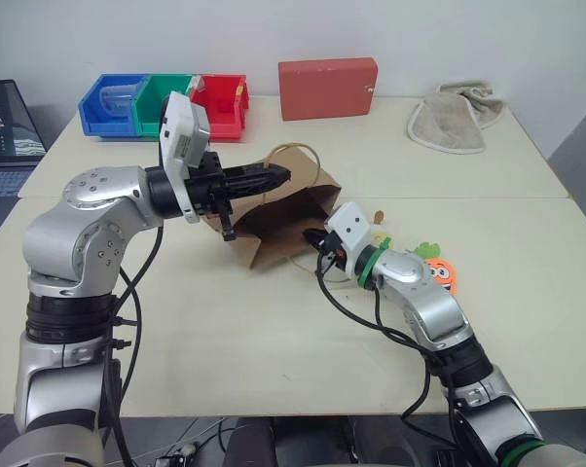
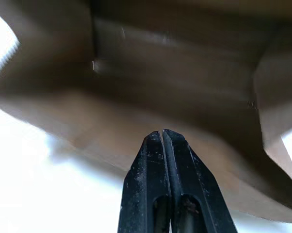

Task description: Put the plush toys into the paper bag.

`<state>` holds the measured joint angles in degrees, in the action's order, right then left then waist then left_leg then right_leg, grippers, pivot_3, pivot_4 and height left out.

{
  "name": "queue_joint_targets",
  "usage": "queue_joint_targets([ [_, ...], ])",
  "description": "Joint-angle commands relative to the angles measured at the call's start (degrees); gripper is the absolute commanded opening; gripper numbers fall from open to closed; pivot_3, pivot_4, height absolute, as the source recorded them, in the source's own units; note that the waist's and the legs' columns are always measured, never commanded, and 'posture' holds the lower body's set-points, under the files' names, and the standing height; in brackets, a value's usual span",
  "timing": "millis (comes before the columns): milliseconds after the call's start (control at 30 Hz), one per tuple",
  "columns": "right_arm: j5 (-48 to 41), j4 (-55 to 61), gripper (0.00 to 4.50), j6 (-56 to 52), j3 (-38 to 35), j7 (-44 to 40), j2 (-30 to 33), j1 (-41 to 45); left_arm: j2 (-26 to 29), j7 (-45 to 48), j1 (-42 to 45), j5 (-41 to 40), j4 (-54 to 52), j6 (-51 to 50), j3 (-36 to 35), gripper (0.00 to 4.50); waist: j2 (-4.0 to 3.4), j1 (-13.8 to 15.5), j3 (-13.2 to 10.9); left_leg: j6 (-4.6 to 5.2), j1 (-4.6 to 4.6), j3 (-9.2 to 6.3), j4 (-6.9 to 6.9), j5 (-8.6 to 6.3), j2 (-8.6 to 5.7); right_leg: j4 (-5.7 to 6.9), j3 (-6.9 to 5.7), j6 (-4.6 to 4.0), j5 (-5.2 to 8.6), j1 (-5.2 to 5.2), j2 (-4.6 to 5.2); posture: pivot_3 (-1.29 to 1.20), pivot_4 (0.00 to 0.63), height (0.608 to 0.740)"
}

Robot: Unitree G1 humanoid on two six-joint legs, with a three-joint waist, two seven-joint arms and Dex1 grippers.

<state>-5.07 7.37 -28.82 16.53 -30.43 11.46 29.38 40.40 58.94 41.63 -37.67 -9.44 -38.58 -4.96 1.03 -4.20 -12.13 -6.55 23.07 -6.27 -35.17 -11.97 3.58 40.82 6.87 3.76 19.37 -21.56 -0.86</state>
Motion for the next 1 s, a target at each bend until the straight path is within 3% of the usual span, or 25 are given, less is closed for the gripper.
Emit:
queue_joint_targets([
  [33,-5.91,14.76,0.66,-6.11,-3.96,-5.80,6.20,-1.47,0.18,-0.05,-1.48,-0.40,-3.69,0.26,0.39,0.00,0.00,0.20,0.00,0.00,0.01,0.00,0.01,0.00,-0.02,-0.03,0.01,0.00,0.00,0.01,0.01,0.00,0.150,0.740],
  [233,-3.88,21.05,2.81,-6.67,-6.72,-10.72,21.89,-3.56,0.31,0.27,-2.58,0.27,-4.16,0.73,1.52,0.00,0.02,0.87,0.00,0.01,0.09,-0.02,0.00,-0.01,-0.04,-0.18,-0.02,0.00,0.00,0.00,0.03,0.00,0.150,0.740],
  [367,-2.48,20.09,4.23,-4.51,-5.43,-12.67,26.78,-4.42,0.30,0.36,-2.45,0.36,-3.87,0.78,1.62,0.00,0.03,0.68,-0.01,0.01,0.09,0.04,0.00,-0.01,-0.04,-0.19,0.04,0.01,0.01,-0.02,0.02,0.00,0.150,0.740],
  [400,-0.41,18.57,4.46,-2.89,-3.69,-13.17,28.15,-5.06,0.31,0.42,-2.35,0.37,-3.80,0.73,1.70,0.00,0.03,0.59,-0.01,0.01,0.08,0.07,0.00,-0.01,-0.04,-0.19,0.07,0.01,0.01,-0.02,0.03,0.00,0.150,0.740],
  [567,8.76,10.68,4.46,3.51,2.52,-11.93,30.54,-5.75,0.44,0.42,-1.89,0.48,-3.68,0.57,1.90,0.00,0.04,0.75,-0.01,0.01,0.10,0.06,0.00,-0.01,-0.05,-0.26,0.06,0.01,0.00,-0.02,0.03,0.00,0.150,0.740],
  [667,12.76,6.38,3.85,5.23,3.70,-10.45,30.16,-4.60,0.86,0.44,-1.98,0.45,-4.00,0.35,1.71,0.00,0.05,0.73,-0.01,0.01,0.10,0.09,0.00,-0.01,-0.05,-0.26,0.08,0.01,0.00,-0.02,0.04,0.00,0.150,0.740],
  [1000,15.56,4.25,0.28,9.87,0.79,-10.52,29.44,-3.87,1.34,0.30,-1.76,0.18,-3.87,0.19,1.49,0.00,0.05,0.88,-0.01,0.01,0.09,0.04,0.00,-0.01,-0.05,-0.27,0.04,0.01,0.00,0.03,0.04,0.00,0.150,0.740],
])
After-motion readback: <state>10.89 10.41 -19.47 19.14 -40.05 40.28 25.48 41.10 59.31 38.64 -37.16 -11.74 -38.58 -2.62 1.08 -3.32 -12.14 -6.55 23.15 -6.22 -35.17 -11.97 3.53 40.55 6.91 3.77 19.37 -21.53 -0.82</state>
